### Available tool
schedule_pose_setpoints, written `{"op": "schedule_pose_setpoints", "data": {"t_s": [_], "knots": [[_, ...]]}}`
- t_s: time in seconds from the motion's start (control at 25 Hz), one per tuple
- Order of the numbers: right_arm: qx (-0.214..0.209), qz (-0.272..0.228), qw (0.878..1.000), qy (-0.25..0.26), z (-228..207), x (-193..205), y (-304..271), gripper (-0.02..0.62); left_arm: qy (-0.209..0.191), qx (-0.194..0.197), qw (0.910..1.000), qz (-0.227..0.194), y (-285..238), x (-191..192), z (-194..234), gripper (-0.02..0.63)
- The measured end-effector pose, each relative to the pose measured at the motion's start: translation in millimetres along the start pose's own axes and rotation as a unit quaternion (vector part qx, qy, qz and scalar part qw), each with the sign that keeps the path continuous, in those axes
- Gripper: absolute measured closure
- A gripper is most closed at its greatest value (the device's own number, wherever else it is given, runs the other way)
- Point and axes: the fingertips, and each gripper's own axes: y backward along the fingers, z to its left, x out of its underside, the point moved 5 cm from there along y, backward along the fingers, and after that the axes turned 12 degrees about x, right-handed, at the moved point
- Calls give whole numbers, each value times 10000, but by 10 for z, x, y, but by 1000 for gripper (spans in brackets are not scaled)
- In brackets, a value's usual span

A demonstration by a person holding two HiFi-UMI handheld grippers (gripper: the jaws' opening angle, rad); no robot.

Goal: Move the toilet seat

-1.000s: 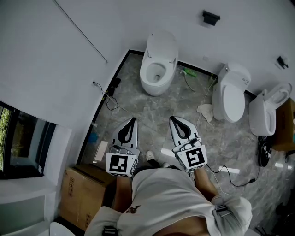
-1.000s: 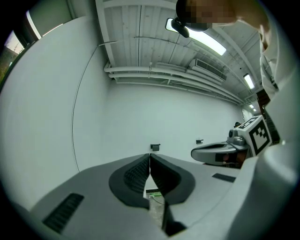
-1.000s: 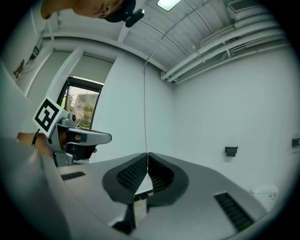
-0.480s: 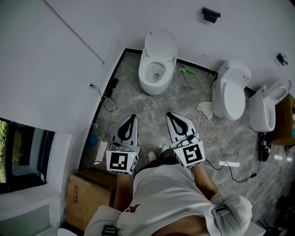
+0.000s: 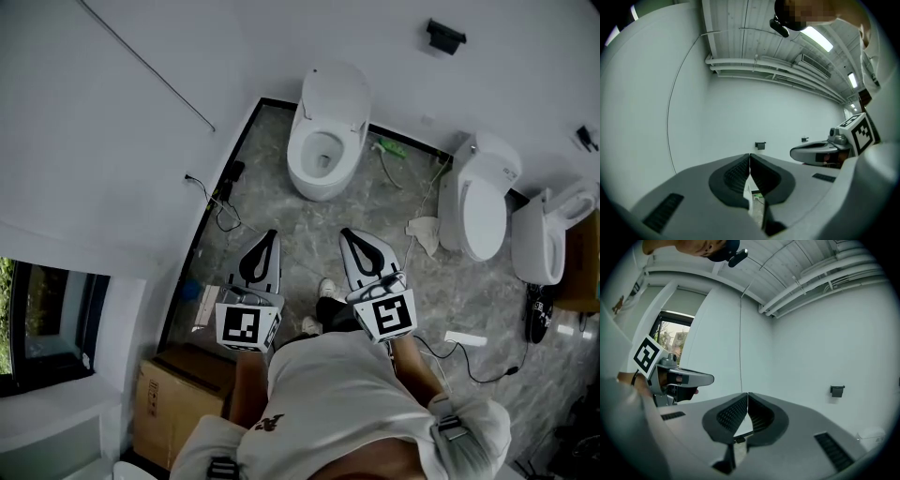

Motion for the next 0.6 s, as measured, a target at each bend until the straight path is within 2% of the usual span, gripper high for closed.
{"op": "schedule_pose_setpoints", "data": {"t_s": [0.28,0.6], "knots": [[-181,-144,9997,-82,-282,-16,-535,574,-21,-113,9999,51,-502,-6,269,583],[-208,-54,9998,-39,-705,5,-957,574,-30,-243,9997,80,-1014,-50,395,583]]}}
